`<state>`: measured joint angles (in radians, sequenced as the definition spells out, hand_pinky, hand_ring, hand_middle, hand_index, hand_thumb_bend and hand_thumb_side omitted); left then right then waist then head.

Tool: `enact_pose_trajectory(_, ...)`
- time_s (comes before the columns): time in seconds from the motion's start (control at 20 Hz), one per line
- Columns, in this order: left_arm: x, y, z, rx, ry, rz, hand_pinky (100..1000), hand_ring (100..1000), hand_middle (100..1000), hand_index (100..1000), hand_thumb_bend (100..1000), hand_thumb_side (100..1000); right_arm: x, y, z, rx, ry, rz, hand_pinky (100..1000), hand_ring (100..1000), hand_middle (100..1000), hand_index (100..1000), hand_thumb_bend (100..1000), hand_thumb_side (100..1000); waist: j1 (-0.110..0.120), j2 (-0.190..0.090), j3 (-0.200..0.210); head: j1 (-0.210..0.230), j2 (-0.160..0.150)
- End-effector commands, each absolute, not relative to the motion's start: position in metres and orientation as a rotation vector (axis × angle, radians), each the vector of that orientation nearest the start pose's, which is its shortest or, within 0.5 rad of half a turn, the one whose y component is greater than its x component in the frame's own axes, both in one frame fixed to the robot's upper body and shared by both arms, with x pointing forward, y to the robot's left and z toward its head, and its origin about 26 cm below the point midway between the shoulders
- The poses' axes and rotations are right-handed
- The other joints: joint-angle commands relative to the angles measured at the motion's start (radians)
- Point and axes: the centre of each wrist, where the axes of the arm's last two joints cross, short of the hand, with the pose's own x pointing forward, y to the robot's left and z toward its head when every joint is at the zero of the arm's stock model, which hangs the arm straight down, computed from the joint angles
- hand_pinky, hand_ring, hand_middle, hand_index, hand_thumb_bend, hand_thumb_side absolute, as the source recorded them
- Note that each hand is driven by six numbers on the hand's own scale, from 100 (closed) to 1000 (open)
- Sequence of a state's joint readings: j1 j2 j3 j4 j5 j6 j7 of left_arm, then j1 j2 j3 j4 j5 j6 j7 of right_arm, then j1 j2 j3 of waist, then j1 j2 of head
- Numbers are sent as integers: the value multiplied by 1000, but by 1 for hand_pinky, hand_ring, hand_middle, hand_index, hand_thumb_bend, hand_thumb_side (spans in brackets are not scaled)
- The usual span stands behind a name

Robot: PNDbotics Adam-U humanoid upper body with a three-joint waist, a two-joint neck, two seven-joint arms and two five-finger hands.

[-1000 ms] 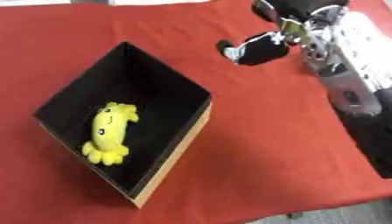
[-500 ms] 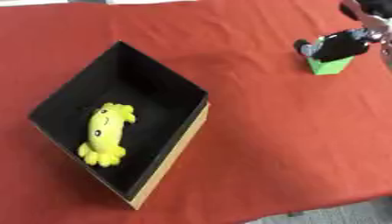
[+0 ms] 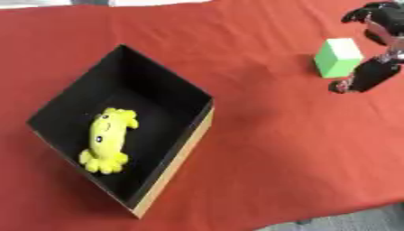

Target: Pick up objects on the table and place them in the box.

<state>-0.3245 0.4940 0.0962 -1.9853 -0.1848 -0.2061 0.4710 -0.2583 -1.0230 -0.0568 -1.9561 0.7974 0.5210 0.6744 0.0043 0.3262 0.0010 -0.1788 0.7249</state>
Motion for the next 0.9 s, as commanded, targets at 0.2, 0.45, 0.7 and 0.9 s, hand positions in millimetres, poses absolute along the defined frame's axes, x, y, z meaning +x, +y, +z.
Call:
enact_pose_trajectory(0.2, 296, 307, 243, -975, 3394, 112, 531, 840, 693, 801, 100, 436, 293, -373, 307, -1317, -898, 1057, 914, 956, 886, 1000, 358, 100, 1, -16, 4, -12, -17)
enact_pose_trajectory(0.45, 296, 307, 243, -974, 3395, 116, 530, 840, 693, 801, 100, 436, 300, -379, 307, -1326, -882, 1019, 914, 955, 885, 1000, 352, 100, 1, -14, 7, -14, -18)
enact_pose_trajectory(0.7, 296, 307, 243, -975, 3394, 118, 529, 840, 693, 801, 100, 435, 300, -382, 309, -1335, -872, 1004, 906, 942, 884, 1000, 350, 100, 1, -10, 12, -17, -20)
enact_pose_trajectory(0.9, 296, 307, 243, -972, 3393, 122, 528, 840, 693, 801, 100, 430, 309, -396, 311, -1332, -801, 935, 910, 944, 883, 1000, 340, 100, 2, -3, 31, -26, -21)
